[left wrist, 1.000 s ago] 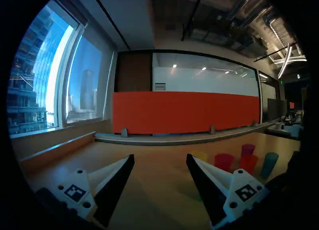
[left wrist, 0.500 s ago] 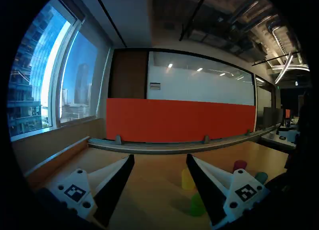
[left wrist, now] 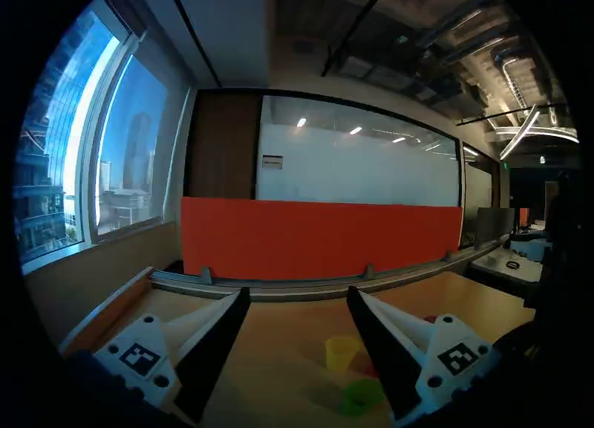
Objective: Pour water
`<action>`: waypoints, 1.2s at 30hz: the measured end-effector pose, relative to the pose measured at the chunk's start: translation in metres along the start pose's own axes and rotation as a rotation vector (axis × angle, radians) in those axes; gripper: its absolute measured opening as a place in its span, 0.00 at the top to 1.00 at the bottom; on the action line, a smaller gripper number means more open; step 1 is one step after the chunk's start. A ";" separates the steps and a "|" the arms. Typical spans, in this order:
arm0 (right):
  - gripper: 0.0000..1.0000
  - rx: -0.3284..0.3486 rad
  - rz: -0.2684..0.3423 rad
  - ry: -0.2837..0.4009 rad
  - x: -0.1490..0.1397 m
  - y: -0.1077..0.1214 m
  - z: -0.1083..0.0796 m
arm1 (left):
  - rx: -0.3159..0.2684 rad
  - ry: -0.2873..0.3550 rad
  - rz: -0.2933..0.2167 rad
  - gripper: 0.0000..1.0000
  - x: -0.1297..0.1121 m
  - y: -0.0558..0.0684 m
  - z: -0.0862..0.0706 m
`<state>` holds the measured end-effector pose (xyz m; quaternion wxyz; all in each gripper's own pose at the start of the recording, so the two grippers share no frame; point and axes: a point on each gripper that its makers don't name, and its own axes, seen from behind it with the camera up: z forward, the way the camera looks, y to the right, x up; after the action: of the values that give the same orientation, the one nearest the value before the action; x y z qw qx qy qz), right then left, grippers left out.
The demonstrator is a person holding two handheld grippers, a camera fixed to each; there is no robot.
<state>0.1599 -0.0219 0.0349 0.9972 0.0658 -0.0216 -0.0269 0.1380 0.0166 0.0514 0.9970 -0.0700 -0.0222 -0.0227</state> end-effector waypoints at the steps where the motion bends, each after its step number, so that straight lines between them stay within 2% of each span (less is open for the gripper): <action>1: 0.01 0.004 0.001 0.001 0.002 -0.001 0.000 | -0.008 -0.002 -0.001 0.03 0.002 0.001 0.001; 9: 0.01 0.025 -0.001 -0.005 0.004 -0.003 0.002 | -0.050 -0.026 0.004 0.03 0.004 0.007 0.003; 15: 0.01 0.074 -0.013 -0.013 0.003 -0.013 0.002 | -0.104 -0.033 0.002 0.03 0.005 0.017 0.004; 23: 0.01 0.182 -0.021 -0.011 0.005 -0.036 -0.001 | -0.221 -0.045 -0.019 0.03 0.007 0.041 0.003; 30: 0.01 0.286 0.008 -0.013 0.005 -0.059 -0.004 | -0.322 -0.034 0.007 0.03 0.011 0.064 -0.002; 36: 0.01 0.365 0.007 -0.010 0.007 -0.074 -0.008 | -0.379 -0.031 -0.017 0.03 0.013 0.073 -0.004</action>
<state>0.1630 -0.0943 0.0174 0.9687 0.2455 -0.0311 -0.0192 0.1545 0.0876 0.0383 0.9654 -0.2566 -0.0332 -0.0340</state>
